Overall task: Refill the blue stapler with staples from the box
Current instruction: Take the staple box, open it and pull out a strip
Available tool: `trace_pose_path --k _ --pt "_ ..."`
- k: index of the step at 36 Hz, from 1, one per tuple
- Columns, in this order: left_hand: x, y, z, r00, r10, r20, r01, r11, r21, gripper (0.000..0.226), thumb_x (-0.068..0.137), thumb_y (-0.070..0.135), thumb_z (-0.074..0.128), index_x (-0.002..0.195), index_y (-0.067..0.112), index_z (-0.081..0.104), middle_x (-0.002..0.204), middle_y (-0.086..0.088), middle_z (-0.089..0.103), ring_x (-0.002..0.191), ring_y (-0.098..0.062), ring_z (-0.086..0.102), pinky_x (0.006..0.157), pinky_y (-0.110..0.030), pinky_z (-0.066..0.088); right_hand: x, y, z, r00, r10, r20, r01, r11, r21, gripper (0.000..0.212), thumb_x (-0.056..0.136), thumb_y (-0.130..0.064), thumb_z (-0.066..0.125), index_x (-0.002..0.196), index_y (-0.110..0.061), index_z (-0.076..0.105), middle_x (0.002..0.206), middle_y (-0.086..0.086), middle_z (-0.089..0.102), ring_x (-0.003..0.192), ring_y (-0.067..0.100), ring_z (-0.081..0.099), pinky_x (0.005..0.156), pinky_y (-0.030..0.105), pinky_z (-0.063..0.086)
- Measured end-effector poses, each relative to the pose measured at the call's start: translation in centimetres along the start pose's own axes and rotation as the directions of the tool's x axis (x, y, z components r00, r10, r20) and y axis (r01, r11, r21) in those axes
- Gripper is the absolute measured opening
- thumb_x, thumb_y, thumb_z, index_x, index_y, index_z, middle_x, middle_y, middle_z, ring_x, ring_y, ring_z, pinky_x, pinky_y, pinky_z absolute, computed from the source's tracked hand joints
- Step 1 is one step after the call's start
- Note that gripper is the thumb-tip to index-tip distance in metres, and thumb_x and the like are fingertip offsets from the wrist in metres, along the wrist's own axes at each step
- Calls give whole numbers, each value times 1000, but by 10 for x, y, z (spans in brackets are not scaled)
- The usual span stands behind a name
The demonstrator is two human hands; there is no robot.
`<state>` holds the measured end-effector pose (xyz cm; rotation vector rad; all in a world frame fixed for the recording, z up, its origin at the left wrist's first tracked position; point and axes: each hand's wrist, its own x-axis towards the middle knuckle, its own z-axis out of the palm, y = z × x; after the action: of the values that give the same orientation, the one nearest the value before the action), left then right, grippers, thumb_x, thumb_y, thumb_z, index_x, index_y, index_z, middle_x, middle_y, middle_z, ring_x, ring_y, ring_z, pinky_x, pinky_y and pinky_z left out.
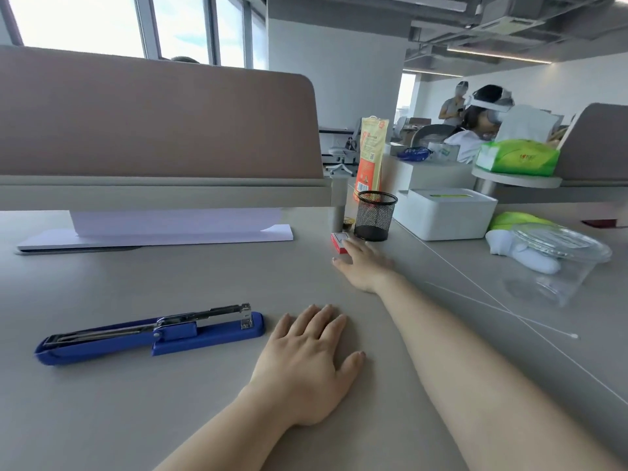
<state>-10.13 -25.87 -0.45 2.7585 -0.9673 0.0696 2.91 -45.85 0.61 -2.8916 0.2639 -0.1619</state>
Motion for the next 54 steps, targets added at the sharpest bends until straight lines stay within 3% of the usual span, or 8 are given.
trace_pose_path --k 17,21,26,30,36,41,47,54 --pt "-5 3 -7 997 -25 -67 19 995 -95 60 86 60 36 137 29 39 151 8 33 141 -14 24 115 -35 20 -162 -6 -11 985 -17 -173 25 999 47 41 91 -28 38 132 -27 42 150 -7 36 135 21 35 108 38 30" --pt "-20 10 -15 988 -53 -146 38 993 -108 38 88 47 40 111 23 59 130 3 58 119 -24 50 91 -32 41 -210 -7 -13 968 -15 -250 33 997 69 36 87 -27 45 122 -26 53 140 -7 49 124 24 46 99 37 38" --pt "-43 17 -11 981 -106 -160 77 982 -175 23 85 41 46 91 22 57 102 0 65 96 -26 57 67 -30 41 -232 -7 -20 932 43 -360 -24 998 57 19 79 -33 58 95 -23 65 109 1 62 103 29 55 82 35 41" --pt "-51 25 -10 984 -89 -152 55 975 -214 30 84 43 49 107 25 57 111 2 63 100 -26 57 76 -32 46 -229 -7 -21 930 88 -357 -34 987 155 20 76 -36 65 85 -18 62 104 5 58 95 30 57 76 34 44" --pt "-36 21 -12 976 -114 -183 61 960 -272 51 86 43 50 133 24 42 139 -1 49 123 -25 48 94 -35 41 -226 2 -19 944 87 -319 66 896 440 23 70 -15 71 92 -14 63 103 0 50 92 25 59 80 32 47" --pt "-29 19 -10 973 -99 -207 33 953 -300 50 86 41 50 133 27 41 137 -3 52 123 -26 49 96 -35 41 -225 3 -19 955 58 -292 100 861 499 48 69 -11 71 113 -20 54 109 -3 42 94 22 61 86 33 50" --pt "-29 17 -8 977 -39 -209 -23 957 -289 50 86 39 52 133 26 41 133 2 57 118 -26 52 98 -36 39 -225 4 -19 966 16 -257 138 809 571 52 70 -6 69 116 -21 51 117 2 47 97 16 62 86 30 51" --pt "-28 14 -6 973 -25 -231 -47 952 -304 50 84 40 54 130 26 43 127 0 61 115 -28 54 101 -38 38 -226 3 -18 970 -22 -241 162 797 581 49 74 -5 67 116 -23 51 126 1 52 97 12 58 74 11 43"
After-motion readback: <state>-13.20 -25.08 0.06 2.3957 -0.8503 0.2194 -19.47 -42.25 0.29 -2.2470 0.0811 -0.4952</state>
